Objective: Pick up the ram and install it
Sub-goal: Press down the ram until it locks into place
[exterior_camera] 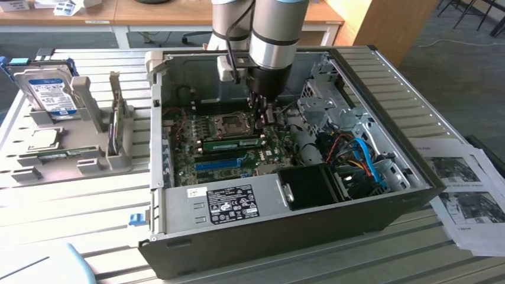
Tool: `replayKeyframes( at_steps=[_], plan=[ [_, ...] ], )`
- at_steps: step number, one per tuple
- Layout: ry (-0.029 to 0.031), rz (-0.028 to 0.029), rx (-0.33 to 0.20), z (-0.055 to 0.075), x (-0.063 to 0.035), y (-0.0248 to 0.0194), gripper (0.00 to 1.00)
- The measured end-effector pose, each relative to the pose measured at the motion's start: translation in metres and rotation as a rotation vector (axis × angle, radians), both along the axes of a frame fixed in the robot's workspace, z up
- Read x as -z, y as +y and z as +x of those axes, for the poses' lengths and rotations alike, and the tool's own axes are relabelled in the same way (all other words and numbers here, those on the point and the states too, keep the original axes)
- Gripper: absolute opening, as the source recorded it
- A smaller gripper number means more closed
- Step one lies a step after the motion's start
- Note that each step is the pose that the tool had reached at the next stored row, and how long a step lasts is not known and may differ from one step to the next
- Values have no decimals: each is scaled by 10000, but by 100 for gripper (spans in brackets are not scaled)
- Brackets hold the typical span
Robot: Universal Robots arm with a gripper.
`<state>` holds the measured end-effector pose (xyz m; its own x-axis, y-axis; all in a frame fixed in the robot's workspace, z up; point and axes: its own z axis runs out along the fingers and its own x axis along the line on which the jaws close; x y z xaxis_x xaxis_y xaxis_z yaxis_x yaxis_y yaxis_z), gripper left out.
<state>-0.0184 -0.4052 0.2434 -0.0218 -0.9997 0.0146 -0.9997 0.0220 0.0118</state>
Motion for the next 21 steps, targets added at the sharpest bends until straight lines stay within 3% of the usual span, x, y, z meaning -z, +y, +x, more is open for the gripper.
replayKeyframes(
  at_steps=[21],
  plan=[
    [-4,0,0,-360,0,0,9]
  ],
)
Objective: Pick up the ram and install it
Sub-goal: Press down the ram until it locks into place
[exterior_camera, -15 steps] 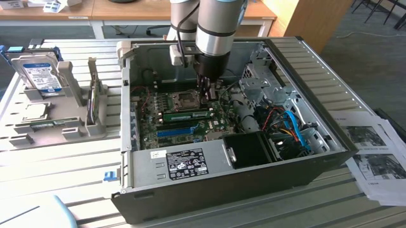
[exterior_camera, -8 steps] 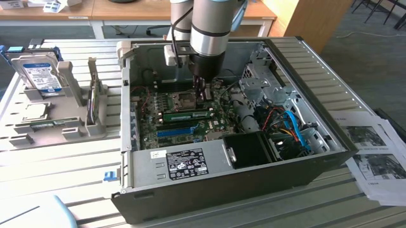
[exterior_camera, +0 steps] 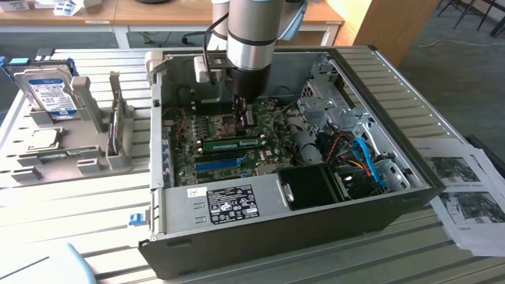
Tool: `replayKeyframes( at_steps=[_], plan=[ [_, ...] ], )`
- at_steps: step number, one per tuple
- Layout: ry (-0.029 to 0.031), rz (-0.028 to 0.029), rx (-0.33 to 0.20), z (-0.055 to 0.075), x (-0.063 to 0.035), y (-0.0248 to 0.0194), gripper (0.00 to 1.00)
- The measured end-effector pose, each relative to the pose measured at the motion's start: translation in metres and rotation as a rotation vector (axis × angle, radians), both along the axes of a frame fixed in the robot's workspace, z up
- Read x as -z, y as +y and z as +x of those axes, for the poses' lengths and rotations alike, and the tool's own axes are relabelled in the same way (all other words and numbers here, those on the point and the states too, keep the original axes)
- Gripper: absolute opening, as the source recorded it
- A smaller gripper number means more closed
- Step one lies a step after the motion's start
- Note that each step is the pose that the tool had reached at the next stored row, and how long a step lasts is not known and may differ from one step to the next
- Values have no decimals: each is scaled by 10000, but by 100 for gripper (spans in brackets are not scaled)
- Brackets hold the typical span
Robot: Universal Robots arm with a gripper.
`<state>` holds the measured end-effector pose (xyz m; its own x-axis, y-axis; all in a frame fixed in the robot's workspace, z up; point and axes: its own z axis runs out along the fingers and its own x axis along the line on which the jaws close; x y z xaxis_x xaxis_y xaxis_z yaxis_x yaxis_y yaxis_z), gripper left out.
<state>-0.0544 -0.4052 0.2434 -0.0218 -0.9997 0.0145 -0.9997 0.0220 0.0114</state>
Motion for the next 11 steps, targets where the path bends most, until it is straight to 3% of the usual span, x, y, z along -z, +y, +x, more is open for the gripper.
replayKeyframes(
  at_steps=[11],
  plan=[
    [-3,1,1,-208,0,0,9]
  ],
)
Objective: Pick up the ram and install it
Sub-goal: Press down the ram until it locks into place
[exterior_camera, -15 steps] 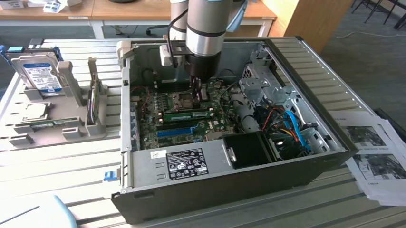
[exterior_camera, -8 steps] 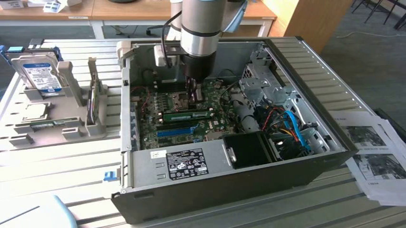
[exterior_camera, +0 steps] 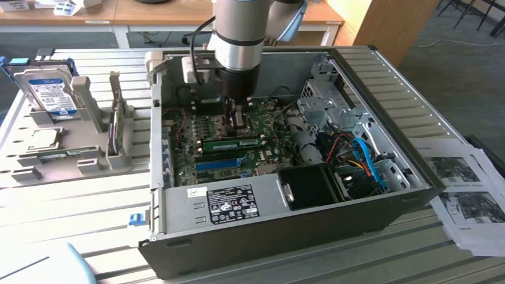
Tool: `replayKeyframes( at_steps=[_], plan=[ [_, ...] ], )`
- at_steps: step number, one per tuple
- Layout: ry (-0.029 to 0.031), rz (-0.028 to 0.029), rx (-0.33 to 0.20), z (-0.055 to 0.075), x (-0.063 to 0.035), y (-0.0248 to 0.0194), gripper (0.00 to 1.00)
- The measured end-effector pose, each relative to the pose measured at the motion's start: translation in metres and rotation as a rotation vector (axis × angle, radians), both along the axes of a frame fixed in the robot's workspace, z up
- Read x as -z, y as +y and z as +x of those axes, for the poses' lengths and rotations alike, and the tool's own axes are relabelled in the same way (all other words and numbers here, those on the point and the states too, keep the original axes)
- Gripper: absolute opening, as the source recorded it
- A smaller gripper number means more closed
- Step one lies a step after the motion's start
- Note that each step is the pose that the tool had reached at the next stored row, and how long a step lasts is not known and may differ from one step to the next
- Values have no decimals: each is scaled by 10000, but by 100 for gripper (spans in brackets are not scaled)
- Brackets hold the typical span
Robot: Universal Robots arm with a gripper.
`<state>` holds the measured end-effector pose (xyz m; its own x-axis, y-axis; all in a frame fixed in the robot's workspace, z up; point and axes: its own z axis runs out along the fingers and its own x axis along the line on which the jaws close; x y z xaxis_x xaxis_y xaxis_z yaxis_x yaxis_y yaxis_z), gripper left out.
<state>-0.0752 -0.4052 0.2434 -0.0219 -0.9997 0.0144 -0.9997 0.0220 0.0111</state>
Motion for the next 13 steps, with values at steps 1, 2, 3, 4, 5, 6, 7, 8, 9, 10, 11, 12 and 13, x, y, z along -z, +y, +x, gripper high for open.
replayKeyframes(
  at_steps=[1,2,3,4,5,6,7,8,9,10,11,12,13],
  plan=[
    [0,-1,1,-18,0,0,9],
    [0,0,0,-34,0,0,9],
    [0,0,1,-44,0,0,9],
    [0,0,1,-48,0,1,9],
    [1,0,0,-54,0,0,9],
    [1,-1,0,-58,0,0,9],
    [0,0,-1,-60,0,0,9],
    [0,0,-2,-62,0,0,9],
    [1,-1,0,-63,0,0,9],
    [0,-1,-1,-63,0,0,9],
    [0,-1,0,-63,0,0,9],
    [0,0,2,-67,0,0,9],
    [0,0,3,-75,0,0,9]
  ],
)
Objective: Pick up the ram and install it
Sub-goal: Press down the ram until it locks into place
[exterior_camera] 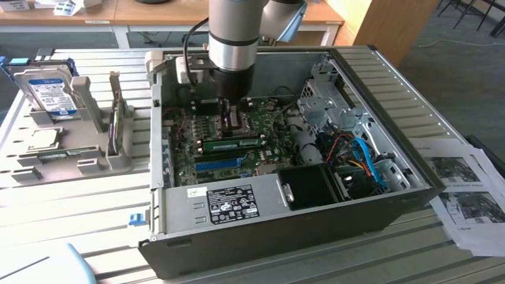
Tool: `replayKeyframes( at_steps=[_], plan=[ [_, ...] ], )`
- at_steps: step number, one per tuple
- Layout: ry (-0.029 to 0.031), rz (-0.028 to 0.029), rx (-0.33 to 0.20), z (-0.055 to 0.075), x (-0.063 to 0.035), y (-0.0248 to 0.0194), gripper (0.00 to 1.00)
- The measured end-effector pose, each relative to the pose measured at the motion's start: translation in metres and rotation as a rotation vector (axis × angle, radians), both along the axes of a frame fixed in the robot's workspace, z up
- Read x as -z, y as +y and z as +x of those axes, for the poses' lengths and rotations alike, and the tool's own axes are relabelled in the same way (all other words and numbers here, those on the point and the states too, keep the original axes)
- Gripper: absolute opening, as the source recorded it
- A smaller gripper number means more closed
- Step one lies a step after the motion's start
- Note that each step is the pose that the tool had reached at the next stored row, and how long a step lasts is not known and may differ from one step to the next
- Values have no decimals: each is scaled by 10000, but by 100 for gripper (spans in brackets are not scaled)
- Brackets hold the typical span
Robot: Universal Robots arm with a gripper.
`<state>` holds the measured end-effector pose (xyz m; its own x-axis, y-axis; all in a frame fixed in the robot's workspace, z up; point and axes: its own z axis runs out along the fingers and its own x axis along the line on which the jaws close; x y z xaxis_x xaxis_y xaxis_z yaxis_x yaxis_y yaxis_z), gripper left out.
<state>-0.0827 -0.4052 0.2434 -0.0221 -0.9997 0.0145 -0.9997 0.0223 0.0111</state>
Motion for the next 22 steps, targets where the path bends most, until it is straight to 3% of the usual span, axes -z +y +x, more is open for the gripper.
replayKeyframes(
  at_steps=[22],
  plan=[
    [0,0,-2,-22,28,-14,9]
  ],
)
